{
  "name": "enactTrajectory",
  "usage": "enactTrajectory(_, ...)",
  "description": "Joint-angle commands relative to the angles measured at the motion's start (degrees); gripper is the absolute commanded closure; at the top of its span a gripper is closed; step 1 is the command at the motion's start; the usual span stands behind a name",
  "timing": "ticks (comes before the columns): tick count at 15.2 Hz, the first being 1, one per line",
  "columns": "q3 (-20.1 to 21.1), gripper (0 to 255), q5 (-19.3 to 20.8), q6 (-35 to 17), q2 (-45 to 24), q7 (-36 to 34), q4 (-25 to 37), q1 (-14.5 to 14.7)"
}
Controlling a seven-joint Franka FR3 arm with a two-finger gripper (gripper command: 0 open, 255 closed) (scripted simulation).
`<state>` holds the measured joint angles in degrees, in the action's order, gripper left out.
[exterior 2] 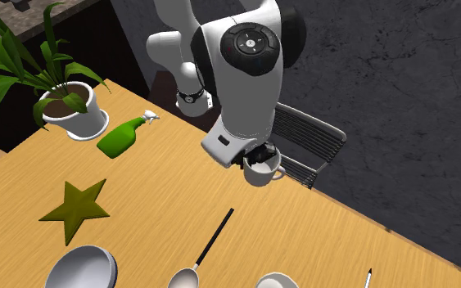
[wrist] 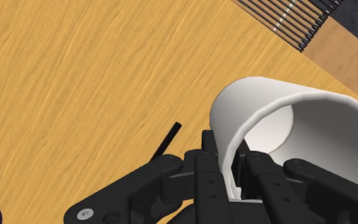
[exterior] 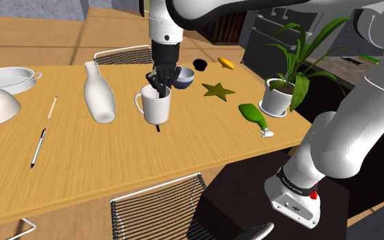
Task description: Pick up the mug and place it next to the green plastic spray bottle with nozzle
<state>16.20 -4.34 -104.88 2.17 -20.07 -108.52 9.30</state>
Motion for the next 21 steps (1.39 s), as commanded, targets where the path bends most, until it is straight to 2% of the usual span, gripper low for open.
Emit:
enactTrajectory(1, 0.0, 255, 0.0, 1.3, 0.2, -0.1, 1.1, 0.0)
enactTrajectory(10, -6.9, 255, -1.3, 1.3, 11.9, 12.2, -11.3, -4.8)
enactTrajectory(21, -17.0, 255, 2.1, 2.7, 20.4, 26.9, -19.3, -10.7)
